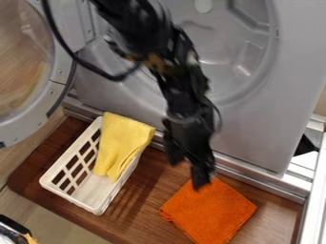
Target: Move the orange towel to the right side of the table
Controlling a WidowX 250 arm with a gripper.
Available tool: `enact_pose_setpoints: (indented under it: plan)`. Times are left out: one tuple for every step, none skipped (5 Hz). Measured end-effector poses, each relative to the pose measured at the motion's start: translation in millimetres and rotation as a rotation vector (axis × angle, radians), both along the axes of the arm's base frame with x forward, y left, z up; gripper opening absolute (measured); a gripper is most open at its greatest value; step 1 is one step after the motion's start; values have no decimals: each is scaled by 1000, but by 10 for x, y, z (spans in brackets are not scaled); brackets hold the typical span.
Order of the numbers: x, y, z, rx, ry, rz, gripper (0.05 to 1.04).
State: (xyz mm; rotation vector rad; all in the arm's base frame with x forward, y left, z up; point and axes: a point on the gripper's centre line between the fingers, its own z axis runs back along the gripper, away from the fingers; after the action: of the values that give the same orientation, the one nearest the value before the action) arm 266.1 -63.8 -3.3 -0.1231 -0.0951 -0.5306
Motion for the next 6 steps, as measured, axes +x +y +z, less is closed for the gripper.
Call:
enact_pose_setpoints:
  plan:
    - [-32, -110, -196, -10, -17, -28, 1000]
    - [-25, -170, -355, 29, -33, -59, 1000]
    - [-9, -126, -497, 69, -26, -36, 1000]
    - [34, -158, -556, 76, -12, -17, 1000]
    - [33, -299, -635, 68, 5, -40, 1000]
    - [5, -351, -730, 67, 10, -38, 1000]
